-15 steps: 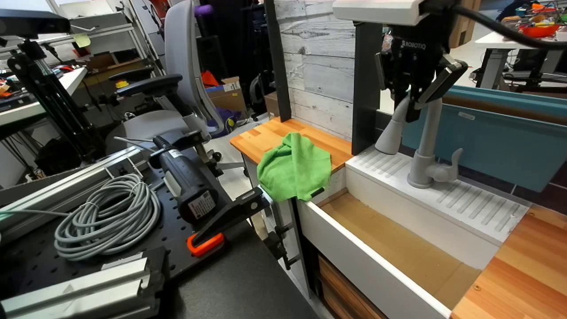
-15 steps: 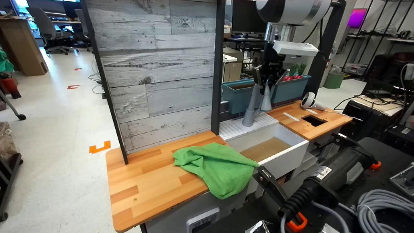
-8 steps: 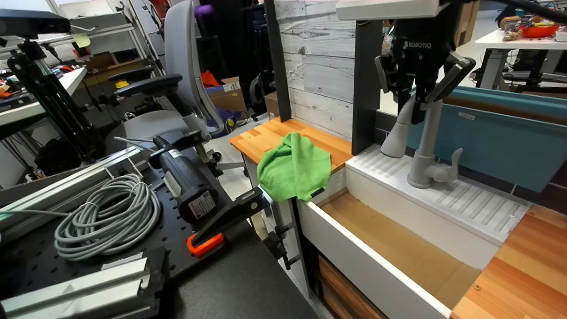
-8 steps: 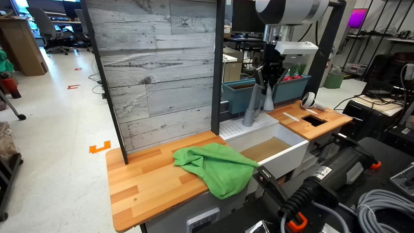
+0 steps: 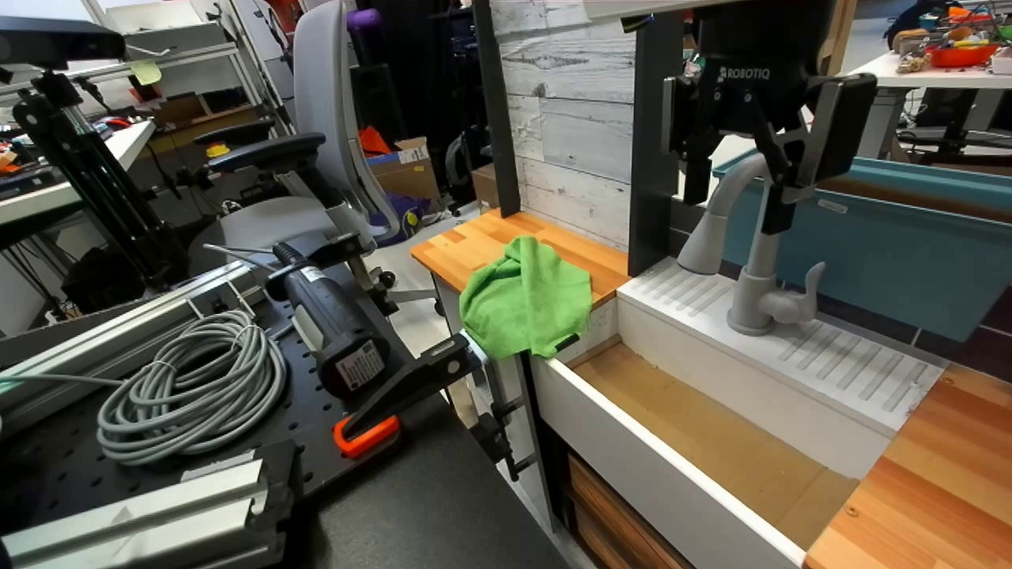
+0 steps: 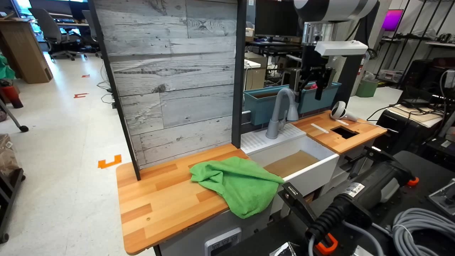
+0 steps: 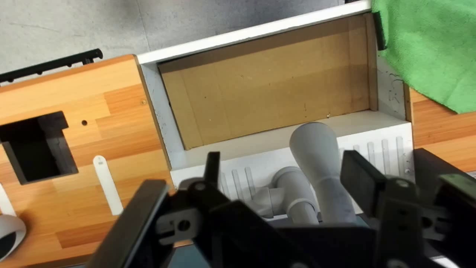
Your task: Move the tap
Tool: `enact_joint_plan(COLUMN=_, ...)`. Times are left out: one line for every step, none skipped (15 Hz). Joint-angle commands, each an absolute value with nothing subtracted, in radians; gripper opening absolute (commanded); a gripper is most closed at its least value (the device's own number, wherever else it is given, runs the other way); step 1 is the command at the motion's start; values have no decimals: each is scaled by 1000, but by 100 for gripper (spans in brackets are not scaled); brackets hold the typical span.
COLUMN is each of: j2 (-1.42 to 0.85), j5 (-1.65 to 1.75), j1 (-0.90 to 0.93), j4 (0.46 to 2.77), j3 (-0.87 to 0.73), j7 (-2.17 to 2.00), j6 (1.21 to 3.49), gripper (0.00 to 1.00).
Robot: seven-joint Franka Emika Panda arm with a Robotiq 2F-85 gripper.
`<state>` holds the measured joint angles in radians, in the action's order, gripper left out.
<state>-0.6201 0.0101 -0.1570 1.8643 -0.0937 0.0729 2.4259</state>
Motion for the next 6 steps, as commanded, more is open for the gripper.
enact_joint_plan(j2=-526, j5=-64, j1=-172, j4=2009, j3=-67, j7=45, j6=2512, gripper=100)
enact_joint_plan(j2=-510, j5=-88, j1=-171, j4=2045, j3=-58, j7=43, j6=2541, gripper=100)
enact_joint_plan(j2=-499, j5=-110, j1=-170, j4=2075, j3=-48, j7=49, j6=2564, gripper=100)
enact_joint_plan(j2=-493, j5=-131, j1=-168, j4=2099, j3=-39, j7=49, j6=2587, gripper=100)
enact_joint_plan(j2=-550, j5=-97, j1=-163, j4=2011, j3=-62, j7=58, j6=2534, gripper=100)
enact_joint_plan(j2=-541, j5=-110, j1=-162, j4=2036, j3=-53, j7=58, j6=2552, gripper=100)
